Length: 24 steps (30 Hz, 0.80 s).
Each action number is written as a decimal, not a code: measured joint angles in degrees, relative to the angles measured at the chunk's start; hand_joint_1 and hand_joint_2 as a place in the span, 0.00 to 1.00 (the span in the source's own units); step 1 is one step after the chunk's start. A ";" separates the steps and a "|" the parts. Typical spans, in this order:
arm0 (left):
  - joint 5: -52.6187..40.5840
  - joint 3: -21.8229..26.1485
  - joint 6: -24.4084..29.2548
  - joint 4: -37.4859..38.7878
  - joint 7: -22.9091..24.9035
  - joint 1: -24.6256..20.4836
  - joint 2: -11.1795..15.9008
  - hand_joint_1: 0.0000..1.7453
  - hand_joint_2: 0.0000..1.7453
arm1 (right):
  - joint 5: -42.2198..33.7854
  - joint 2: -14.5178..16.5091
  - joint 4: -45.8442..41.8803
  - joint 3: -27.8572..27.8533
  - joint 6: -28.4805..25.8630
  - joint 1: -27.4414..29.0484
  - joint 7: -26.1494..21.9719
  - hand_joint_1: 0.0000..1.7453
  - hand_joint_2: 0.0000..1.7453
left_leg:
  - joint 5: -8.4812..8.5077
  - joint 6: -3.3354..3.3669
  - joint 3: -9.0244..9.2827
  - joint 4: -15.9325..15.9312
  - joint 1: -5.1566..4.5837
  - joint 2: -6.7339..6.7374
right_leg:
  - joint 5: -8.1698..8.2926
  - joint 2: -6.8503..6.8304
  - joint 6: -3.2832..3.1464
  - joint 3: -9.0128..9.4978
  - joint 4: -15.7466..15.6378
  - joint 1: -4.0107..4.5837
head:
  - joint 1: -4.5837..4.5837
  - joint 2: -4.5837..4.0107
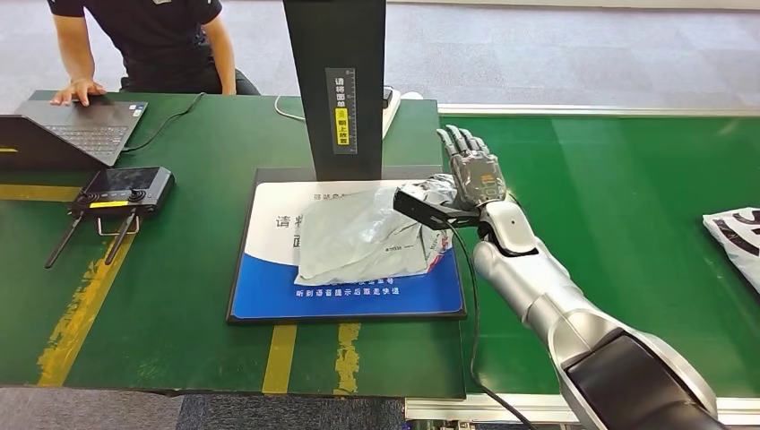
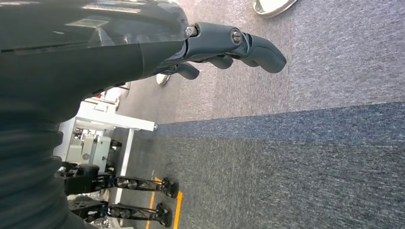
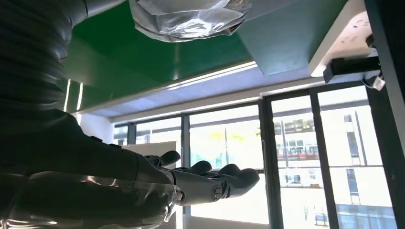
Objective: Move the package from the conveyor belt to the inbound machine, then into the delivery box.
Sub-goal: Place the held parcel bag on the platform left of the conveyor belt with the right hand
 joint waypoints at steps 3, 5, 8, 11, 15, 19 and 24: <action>-0.04 -0.06 0.35 0.00 -0.02 -0.03 -0.03 0.00 1.00 | -7.67 0.54 -1.37 -4.73 -0.31 1.02 -8.82 0.00 1.00 | 0.00 0.00 -0.01 0.00 0.00 0.00 | 0.00 0.00 0.00 0.00 0.01 0.00 | -0.01 0.00; -0.07 -0.16 0.61 0.00 -0.07 -0.05 -0.07 0.00 1.00 | -11.83 1.32 -3.06 -8.77 0.95 2.07 -14.48 0.00 1.00 | 0.00 0.00 -0.01 0.00 0.00 0.00 | 0.00 0.00 0.00 -0.01 0.01 0.00 | -0.01 0.00; -0.13 -0.48 0.70 0.02 -0.11 -0.08 -0.11 0.00 1.00 | -14.95 2.46 -6.15 -13.93 5.10 3.94 -18.81 0.00 1.00 | 0.00 0.00 -0.02 0.00 0.01 0.00 | -0.01 0.00 -0.01 -0.01 0.00 0.00 | -0.01 0.00; -0.16 -0.78 0.70 0.02 -0.11 -0.14 -0.13 0.00 1.00 | -16.25 3.20 -8.67 -17.32 8.12 5.83 -20.69 0.00 1.00 | 0.00 0.00 -0.03 -0.01 0.01 0.00 | -0.01 0.00 0.00 -0.02 0.00 -0.01 | -0.01 0.00; -0.16 -1.04 0.67 0.02 -0.08 -0.19 -0.12 0.00 1.00 | -18.23 3.70 -10.35 -19.56 11.55 7.19 -20.70 0.00 1.00 | 0.00 0.00 -0.04 -0.01 0.01 0.00 | -0.01 0.00 0.00 -0.02 0.00 -0.01 | 0.00 0.00; -0.09 -1.05 0.24 0.05 0.28 -0.11 0.05 0.00 1.00 | -28.17 4.19 -10.62 -19.88 38.24 8.26 -15.07 0.00 1.00 | -0.01 -0.01 -0.03 -0.01 0.01 0.01 | -0.01 0.01 -0.01 -0.03 0.00 0.00 | 0.00 0.00; 0.12 -1.05 -0.01 0.09 0.63 0.05 0.26 0.00 1.00 | -30.81 4.31 -10.48 -19.50 65.99 9.18 -10.51 0.00 1.00 | -0.01 -0.01 -0.05 -0.01 0.01 0.00 | -0.02 0.00 -0.02 -0.05 0.01 0.02 | -0.02 0.00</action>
